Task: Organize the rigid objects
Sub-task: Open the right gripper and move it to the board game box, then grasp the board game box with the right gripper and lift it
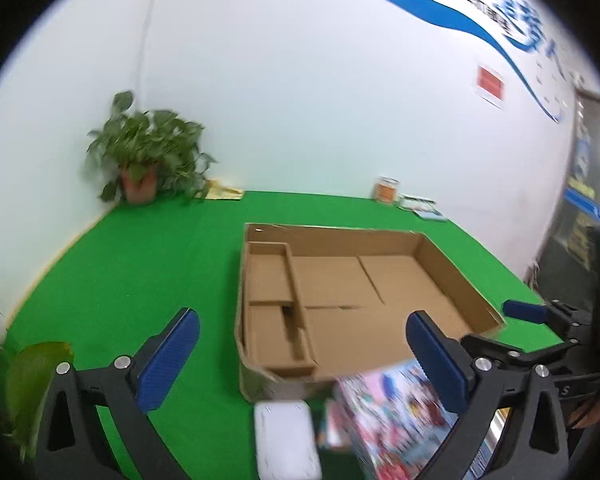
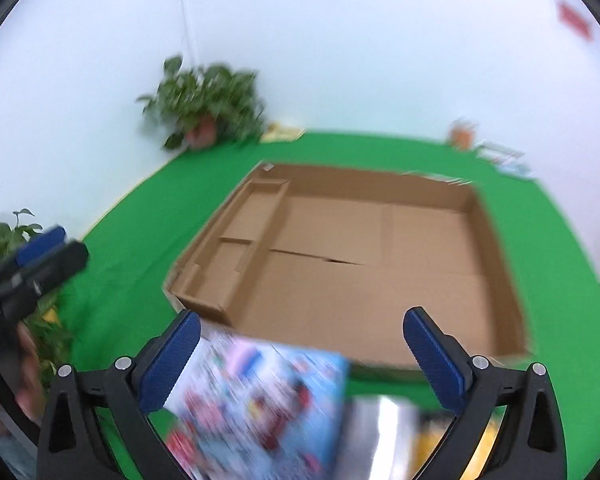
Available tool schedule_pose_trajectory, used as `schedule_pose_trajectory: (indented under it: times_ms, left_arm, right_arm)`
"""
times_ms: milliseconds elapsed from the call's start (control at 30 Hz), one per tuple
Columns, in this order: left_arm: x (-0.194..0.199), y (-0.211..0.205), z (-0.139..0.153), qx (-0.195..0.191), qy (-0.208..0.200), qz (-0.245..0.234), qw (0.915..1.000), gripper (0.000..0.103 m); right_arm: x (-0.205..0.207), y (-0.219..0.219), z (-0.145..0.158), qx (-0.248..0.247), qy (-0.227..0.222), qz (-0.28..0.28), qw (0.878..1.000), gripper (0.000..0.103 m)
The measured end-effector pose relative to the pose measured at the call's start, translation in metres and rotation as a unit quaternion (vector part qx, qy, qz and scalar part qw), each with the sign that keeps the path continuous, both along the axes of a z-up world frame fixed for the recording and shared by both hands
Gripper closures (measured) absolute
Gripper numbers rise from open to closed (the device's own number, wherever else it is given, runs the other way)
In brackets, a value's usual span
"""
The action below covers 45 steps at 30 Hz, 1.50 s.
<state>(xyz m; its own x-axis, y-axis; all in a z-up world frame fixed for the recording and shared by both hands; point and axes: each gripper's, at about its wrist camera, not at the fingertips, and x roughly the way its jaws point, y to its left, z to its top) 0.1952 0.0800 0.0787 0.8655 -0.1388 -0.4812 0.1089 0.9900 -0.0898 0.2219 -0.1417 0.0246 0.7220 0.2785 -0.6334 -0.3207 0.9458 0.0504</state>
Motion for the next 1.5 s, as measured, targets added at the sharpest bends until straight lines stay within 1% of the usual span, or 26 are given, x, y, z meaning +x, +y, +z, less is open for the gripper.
schedule_pose_trajectory:
  times_ms: [133,233,267,300,333,367,400,433,467,500,533,567,633,667,700,767,800,867,933,967,1067,1167,1333,1400,1467,1500]
  left_arm:
    - [-0.022,-0.024,-0.008,-0.021,0.033,-0.024,0.9989,0.0]
    - [-0.036,-0.038,-0.019,-0.031,0.054,-0.041,0.9972,0.0]
    - [-0.037,-0.043,-0.024,-0.031,0.067,-0.05,0.9961,0.003]
    - [-0.044,-0.049,-0.029,-0.032,0.079,-0.062,0.9944,0.025]
    - [-0.043,-0.054,-0.034,-0.04,0.098,-0.079,0.9912,0.044]
    - [-0.041,-0.055,-0.039,-0.051,0.119,-0.091,0.9874,0.078]
    - [-0.041,-0.056,-0.043,-0.061,0.131,-0.098,0.9847,0.083]
    - [-0.039,-0.056,-0.046,-0.067,0.135,-0.101,0.9835,0.083]
    - [-0.04,-0.057,-0.047,-0.066,0.131,-0.096,0.9845,0.075]
    - [-0.04,-0.058,-0.048,-0.062,0.13,-0.089,0.9856,0.05]
    - [-0.036,-0.056,-0.051,-0.062,0.135,-0.079,0.9857,0.03]
    - [-0.041,-0.056,-0.055,-0.067,0.138,-0.073,0.9855,0.006]
    - [-0.036,-0.049,-0.062,-0.1,0.15,-0.08,0.9804,0.005]
    - [-0.032,-0.048,-0.067,-0.114,0.166,-0.086,0.9757,0.005]
    - [-0.024,-0.044,-0.077,-0.136,0.191,-0.092,0.9677,0.005]
    - [-0.016,-0.043,-0.09,-0.166,0.218,-0.105,0.9559,0.005]
    - [-0.009,-0.045,-0.1,-0.173,0.238,-0.116,0.9486,0.005]
    - [-0.003,-0.049,-0.113,-0.159,0.265,-0.112,0.9445,0.006]
    - [0.001,-0.051,-0.12,-0.154,0.277,-0.114,0.9415,0.014]
    - [0.002,-0.052,-0.123,-0.156,0.283,-0.117,0.939,0.022]
    - [0.0,-0.054,-0.125,-0.143,0.282,-0.11,0.9423,0.024]
    - [-0.002,-0.056,-0.125,-0.115,0.279,-0.1,0.9482,0.032]
    - [-0.004,-0.061,-0.126,-0.102,0.273,-0.088,0.9525,0.032]
    - [-0.002,-0.061,-0.126,-0.105,0.272,-0.085,0.9528,0.032]
    - [-0.006,-0.059,-0.127,-0.102,0.265,-0.081,0.9555,0.032]
    - [-0.008,-0.061,-0.126,-0.093,0.258,-0.081,0.9583,0.032]
  right_arm:
    - [-0.053,-0.032,-0.016,0.005,0.003,0.01,1.0,0.001]
    - [-0.078,-0.056,-0.033,0.043,0.039,0.022,0.998,0.001]
    - [-0.083,-0.06,-0.038,0.048,0.044,0.023,0.998,0.001]
    - [-0.089,-0.064,-0.042,0.05,0.046,0.025,0.997,0.004]
    - [-0.093,-0.063,-0.046,0.048,0.046,0.031,0.997,0.015]
    - [-0.096,-0.062,-0.048,0.049,0.046,0.041,0.997,0.022]
    - [-0.104,-0.066,-0.05,0.054,0.048,0.048,0.996,0.022]
    - [-0.105,-0.067,-0.052,0.066,0.053,0.059,0.995,0.021]
    - [-0.105,-0.067,-0.055,0.076,0.061,0.068,0.993,0.012]
    - [-0.104,-0.067,-0.058,0.085,0.072,0.078,0.991,0.004]
    - [-0.1,-0.065,-0.059,0.089,0.078,0.085,0.989,0.001]
    - [-0.099,-0.063,-0.062,0.091,0.087,0.093,0.988,0.001]
    - [-0.094,-0.056,-0.068,0.093,0.101,0.102,0.985,0.001]
    - [-0.09,-0.052,-0.072,0.092,0.111,0.107,0.984,0.001]
    - [-0.087,-0.048,-0.075,0.089,0.118,0.108,0.983,0.001]
    - [-0.078,-0.041,-0.082,0.084,0.135,0.107,0.981,0.001]
    - [-0.074,-0.037,-0.086,0.082,0.143,0.108,0.98,0.001]
    - [-0.067,-0.031,-0.092,0.07,0.156,0.105,0.98,0.001]
    - [-0.063,-0.022,-0.096,0.056,0.165,0.108,0.979,0.001]
    - [-0.062,-0.017,-0.098,0.05,0.171,0.111,0.978,0.001]
    - [-0.065,-0.002,-0.103,0.008,0.164,0.104,0.981,0.0]
    - [-0.065,0.003,-0.106,0.006,0.166,0.092,0.982,0.0]
    - [-0.066,0.01,-0.111,0.0,0.157,0.07,0.985,0.0]
    - [-0.069,0.009,-0.111,0.002,0.151,0.064,0.986,0.0]
    - [-0.07,0.01,-0.111,0.005,0.144,0.057,0.988,0.0]
    - [-0.071,0.01,-0.111,0.006,0.142,0.054,0.988,0.001]
